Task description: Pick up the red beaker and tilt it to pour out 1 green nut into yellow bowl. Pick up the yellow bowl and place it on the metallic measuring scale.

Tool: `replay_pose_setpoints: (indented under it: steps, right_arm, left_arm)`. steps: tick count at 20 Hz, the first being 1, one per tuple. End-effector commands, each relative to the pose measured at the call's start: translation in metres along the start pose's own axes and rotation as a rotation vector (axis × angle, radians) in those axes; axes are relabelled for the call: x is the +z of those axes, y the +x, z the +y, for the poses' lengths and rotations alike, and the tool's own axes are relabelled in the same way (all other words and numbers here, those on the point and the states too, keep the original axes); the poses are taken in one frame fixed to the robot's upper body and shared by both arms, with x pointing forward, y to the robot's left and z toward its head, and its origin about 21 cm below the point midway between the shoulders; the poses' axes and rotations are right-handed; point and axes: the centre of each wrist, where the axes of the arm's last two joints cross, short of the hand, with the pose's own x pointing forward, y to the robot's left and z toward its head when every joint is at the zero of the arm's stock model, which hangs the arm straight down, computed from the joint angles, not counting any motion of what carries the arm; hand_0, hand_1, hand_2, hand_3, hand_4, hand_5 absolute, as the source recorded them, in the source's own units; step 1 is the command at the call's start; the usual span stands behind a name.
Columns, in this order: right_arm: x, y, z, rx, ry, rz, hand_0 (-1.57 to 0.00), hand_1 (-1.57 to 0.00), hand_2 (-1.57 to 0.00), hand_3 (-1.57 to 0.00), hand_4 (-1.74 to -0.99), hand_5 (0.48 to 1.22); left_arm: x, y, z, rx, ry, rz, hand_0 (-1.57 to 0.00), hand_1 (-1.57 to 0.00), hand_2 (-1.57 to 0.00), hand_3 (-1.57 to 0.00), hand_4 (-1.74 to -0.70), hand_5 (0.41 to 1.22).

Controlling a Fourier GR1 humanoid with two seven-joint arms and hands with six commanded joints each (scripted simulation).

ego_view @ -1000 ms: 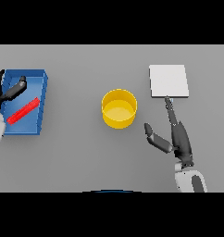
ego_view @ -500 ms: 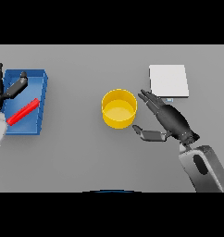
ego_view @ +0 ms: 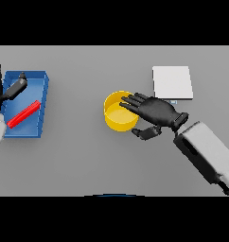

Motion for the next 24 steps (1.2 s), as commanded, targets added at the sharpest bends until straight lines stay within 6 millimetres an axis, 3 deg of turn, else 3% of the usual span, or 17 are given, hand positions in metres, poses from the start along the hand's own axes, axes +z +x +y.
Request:
replay_pose_setpoints:
  steps: [1,12,22,24]
  right_arm:
    - [-0.004,0.001,-0.001,0.021,0.029,-0.015,0.0,0.0,0.0,0.0,-1.215,0.711]
    - [-0.052,0.013,-0.001,0.12,0.222,-0.04,0.0,0.0,0.0,0.0,-1.257,0.733]
    - [-0.068,0.01,0.004,0.102,0.345,-0.007,0.0,0.0,-0.02,-0.07,-1.289,0.758]
    - [-0.069,0.011,0.006,0.076,0.363,0.031,-0.03,-0.04,-0.07,-0.14,-1.302,0.805]
  left_arm:
    - [0.001,-0.004,0.001,-0.008,0.002,0.003,0.0,0.0,0.0,0.0,-0.74,0.704]
    - [0.002,-0.004,0.007,-0.007,0.013,-0.006,0.0,0.0,0.0,0.0,-0.74,0.698]
    - [0.004,-0.01,0.007,-0.003,0.016,0.007,0.0,0.0,0.0,0.0,-0.75,0.699]
    - [0.001,-0.01,0.013,-0.004,0.02,0.007,0.0,0.0,0.0,0.0,-0.75,0.701]
